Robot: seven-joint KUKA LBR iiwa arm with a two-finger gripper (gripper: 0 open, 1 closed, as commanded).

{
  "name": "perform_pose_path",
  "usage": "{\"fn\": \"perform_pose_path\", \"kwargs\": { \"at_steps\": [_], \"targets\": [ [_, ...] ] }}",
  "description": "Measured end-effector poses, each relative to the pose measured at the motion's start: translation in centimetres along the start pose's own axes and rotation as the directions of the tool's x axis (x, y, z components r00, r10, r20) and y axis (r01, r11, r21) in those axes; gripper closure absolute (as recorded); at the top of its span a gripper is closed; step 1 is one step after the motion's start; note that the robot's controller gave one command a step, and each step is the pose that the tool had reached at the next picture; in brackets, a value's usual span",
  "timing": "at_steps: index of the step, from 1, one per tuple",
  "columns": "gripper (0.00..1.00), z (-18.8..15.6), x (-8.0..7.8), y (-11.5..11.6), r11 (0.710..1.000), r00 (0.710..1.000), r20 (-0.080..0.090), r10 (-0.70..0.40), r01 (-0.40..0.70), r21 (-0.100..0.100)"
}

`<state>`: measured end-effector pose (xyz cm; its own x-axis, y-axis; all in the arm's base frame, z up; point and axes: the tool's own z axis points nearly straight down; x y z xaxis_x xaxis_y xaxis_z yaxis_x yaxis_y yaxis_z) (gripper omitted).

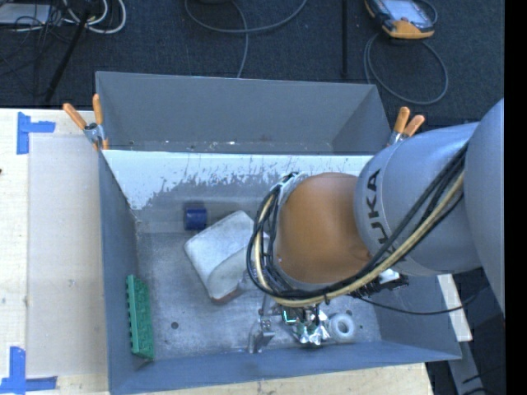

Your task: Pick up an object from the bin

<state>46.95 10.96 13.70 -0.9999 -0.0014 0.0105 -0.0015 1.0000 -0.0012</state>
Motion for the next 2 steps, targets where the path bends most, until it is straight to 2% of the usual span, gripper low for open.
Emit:
{"fn": "perform_pose_path", "kwargs": {
  "at_steps": [1,2],
  "targets": [
    [0.00,6.5,-1.6,-6.3,0.997,0.997,0.013,0.074,-0.074,-0.007],
    [0.00,6.3,-1.3,-12.2,0.960,0.959,0.036,-0.280,0.280,0.004]
  ]
}}
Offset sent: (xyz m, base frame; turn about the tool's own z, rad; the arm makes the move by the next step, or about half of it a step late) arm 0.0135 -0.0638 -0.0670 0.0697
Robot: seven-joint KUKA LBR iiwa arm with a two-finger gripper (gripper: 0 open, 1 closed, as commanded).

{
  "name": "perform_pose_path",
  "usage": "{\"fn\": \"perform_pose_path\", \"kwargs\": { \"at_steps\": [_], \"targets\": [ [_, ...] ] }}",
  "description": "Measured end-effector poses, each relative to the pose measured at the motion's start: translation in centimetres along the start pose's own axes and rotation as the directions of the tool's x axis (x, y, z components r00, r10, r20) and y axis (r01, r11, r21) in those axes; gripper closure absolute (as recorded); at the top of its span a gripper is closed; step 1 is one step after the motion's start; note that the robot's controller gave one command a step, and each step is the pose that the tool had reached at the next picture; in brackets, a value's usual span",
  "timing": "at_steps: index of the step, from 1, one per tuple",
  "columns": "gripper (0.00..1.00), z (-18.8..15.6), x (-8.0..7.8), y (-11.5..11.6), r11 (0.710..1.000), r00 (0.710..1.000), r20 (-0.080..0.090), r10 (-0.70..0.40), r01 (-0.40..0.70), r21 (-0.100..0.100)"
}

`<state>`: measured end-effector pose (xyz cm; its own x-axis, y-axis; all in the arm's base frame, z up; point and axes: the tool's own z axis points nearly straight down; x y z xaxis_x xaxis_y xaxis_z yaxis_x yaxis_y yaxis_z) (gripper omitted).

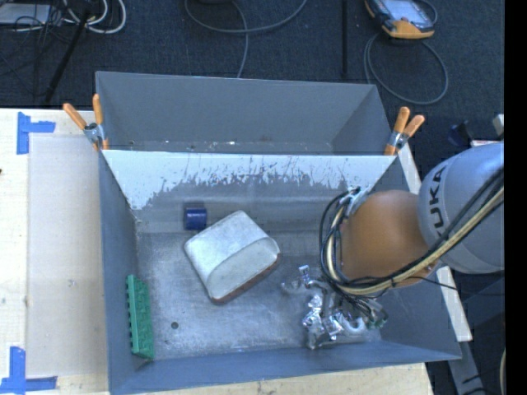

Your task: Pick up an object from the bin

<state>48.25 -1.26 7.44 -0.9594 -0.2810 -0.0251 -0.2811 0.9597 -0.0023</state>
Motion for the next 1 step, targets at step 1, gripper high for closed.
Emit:
{"fn": "perform_pose_path", "kwargs": {
  "at_steps": [1],
  "targets": [
    [1.00,-0.02,0.35,-0.02,1.000,1.000,-0.015,0.003,-0.003,-0.001]
  ]
}}
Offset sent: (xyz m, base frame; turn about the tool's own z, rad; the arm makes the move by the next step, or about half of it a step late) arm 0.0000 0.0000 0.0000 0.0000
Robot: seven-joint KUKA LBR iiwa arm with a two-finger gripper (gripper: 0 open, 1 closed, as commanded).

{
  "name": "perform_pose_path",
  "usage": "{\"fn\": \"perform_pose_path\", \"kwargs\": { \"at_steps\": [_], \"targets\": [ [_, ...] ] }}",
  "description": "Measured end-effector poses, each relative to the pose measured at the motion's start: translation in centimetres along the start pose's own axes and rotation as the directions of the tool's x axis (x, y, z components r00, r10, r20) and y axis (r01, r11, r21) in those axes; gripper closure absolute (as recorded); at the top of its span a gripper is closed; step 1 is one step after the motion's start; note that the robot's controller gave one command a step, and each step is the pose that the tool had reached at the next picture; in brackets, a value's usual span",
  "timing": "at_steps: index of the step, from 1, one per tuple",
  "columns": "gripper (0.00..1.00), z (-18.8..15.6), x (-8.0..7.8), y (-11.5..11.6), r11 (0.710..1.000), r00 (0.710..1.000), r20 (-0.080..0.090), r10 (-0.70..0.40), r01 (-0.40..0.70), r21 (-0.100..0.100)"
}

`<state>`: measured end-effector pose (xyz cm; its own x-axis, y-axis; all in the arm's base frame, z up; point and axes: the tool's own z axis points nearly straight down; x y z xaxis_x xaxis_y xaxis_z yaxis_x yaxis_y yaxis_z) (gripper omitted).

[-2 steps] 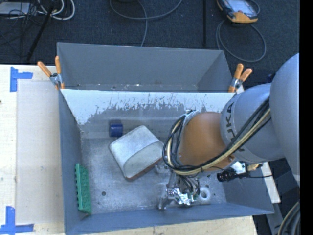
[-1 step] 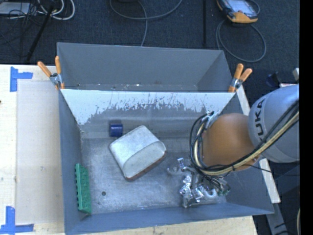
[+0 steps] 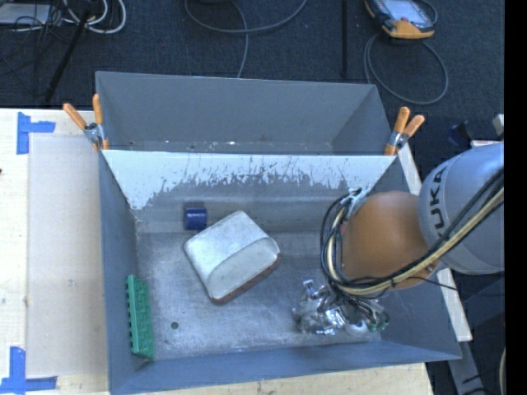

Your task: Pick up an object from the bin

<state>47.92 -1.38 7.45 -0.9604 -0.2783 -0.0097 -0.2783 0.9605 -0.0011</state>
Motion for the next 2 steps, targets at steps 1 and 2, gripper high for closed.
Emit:
{"fn": "perform_pose_path", "kwargs": {
  "at_steps": [1,2],
  "targets": [
    [1.00,-14.9,-0.8,-3.9,0.994,0.994,-0.002,-0.112,0.112,0.002],
    [1.00,-14.5,-11.0,-0.3,0.951,0.951,-0.004,-0.309,0.309,-0.005]
  ]
}}
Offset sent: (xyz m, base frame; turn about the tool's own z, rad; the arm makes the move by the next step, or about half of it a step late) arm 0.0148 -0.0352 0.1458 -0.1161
